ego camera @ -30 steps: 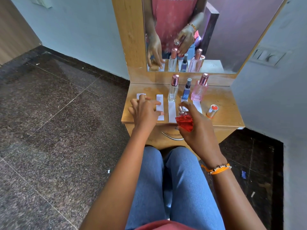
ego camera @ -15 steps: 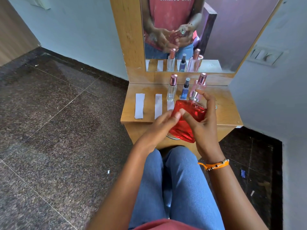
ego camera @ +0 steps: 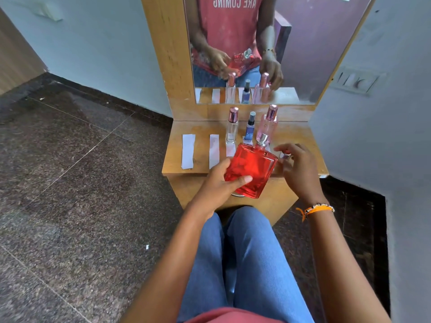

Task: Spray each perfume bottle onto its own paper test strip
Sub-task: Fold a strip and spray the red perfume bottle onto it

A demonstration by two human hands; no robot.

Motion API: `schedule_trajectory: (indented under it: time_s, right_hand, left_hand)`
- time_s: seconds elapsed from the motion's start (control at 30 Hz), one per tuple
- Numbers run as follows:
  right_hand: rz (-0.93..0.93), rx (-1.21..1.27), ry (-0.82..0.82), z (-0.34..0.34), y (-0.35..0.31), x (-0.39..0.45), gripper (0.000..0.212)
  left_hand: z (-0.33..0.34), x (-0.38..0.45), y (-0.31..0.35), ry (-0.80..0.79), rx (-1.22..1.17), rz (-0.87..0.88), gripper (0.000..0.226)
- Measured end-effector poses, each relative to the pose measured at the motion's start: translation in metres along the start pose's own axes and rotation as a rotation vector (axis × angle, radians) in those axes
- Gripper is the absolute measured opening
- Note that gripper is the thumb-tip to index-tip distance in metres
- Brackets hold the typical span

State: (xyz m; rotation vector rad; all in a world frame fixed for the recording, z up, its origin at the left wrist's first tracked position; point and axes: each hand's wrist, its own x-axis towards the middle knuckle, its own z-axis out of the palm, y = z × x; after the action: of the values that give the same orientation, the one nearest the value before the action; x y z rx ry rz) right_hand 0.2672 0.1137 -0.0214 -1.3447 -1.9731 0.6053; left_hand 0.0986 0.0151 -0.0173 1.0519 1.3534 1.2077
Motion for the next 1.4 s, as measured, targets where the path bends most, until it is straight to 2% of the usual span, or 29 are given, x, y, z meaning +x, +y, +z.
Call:
schedule_trajectory:
  time_s: [0.07, 0.17, 0.2, 0.27, 0.37, 0.53, 0.73, 1.07, 1.23, 1.4]
  right_hand:
    - [-0.009, 0.065, 0.058, -0.004, -0.002, 0.003, 0.035]
    - [-0.077, 0.387, 0.137, -0.018, -0.024, 0.006, 0.033]
    - [-0.096, 0.485, 0.116, -0.023, -0.031, 0.006, 0.031]
    - [-0.133, 0.592, -0.027, -0.031, -0.043, 0.009, 0.027]
    - [-0.159, 0.542, -0.231, -0.032, -0.049, 0.012, 0.029]
    - [-0.141, 0.497, -0.325, -0.037, -0.053, 0.015, 0.037]
    - [-0.233, 0.371, -0.445, -0.048, -0.060, 0.019, 0.037]
    - [-0.150, 0.544, -0.493, -0.051, -0.059, 0.021, 0.031]
    - [-0.228, 0.386, -0.490, -0.053, -0.067, 0.023, 0.035]
    - [-0.170, 0.306, -0.461, -0.054, -0.073, 0.026, 0.024]
  left_hand:
    - [0.001, 0.000, 0.000, 0.010, 0.002, 0.002, 0.034]
    - [0.000, 0.001, -0.001, 0.014, 0.013, 0.000, 0.035]
    - [0.000, 0.001, -0.001, 0.013, 0.015, 0.001, 0.035]
    - [-0.001, 0.001, -0.002, 0.012, 0.015, 0.003, 0.037]
    - [-0.002, 0.000, -0.002, 0.020, 0.020, 0.009, 0.040]
    - [-0.006, -0.001, -0.004, 0.040, 0.009, 0.019, 0.040]
    - [-0.010, -0.001, -0.007, 0.029, 0.043, 0.009, 0.041]
    - [-0.007, -0.007, -0.008, -0.059, -0.138, -0.042, 0.043]
    - [-0.007, -0.005, -0.004, -0.032, -0.060, -0.011, 0.039]
    - [-0.001, -0.005, -0.003, 0.064, 0.004, 0.043, 0.032]
